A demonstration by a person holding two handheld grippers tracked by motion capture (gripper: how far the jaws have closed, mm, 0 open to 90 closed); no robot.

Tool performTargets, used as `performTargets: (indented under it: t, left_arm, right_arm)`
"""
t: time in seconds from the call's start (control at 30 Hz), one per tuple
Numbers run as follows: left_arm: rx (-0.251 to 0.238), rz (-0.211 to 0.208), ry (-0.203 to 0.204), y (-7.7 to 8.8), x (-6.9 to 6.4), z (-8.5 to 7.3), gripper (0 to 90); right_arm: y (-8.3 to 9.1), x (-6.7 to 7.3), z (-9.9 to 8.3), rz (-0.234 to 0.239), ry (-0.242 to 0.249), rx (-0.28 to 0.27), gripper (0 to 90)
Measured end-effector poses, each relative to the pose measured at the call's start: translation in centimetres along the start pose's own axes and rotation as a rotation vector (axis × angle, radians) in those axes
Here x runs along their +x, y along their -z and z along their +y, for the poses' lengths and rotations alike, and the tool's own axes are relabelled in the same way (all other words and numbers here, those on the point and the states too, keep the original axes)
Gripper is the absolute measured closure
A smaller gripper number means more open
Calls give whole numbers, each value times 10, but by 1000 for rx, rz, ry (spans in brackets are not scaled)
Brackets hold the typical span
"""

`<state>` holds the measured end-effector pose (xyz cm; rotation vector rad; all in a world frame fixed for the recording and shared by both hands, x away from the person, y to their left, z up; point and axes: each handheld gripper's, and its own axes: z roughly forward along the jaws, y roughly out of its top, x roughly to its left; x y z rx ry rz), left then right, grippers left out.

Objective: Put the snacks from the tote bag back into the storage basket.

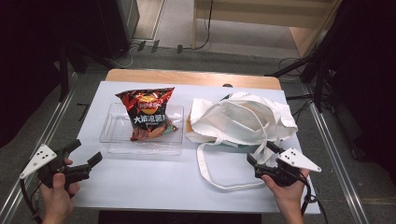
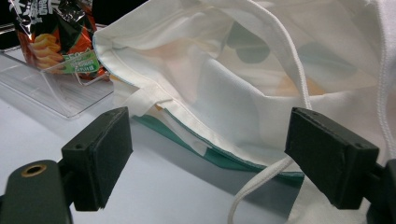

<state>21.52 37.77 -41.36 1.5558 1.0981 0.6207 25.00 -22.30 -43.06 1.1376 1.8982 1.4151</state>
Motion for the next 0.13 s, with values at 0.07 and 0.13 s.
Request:
performTargets:
  t: [0.07,0.13]
  left_arm:
    - [-4,-2,9,-1,0,-1,33]
    - [-3,3,9,-1,1,-1,33]
  right_arm:
    - [0,-1,0,1,1,-4,155]
    - [0,-2,0,0,0,-5,155]
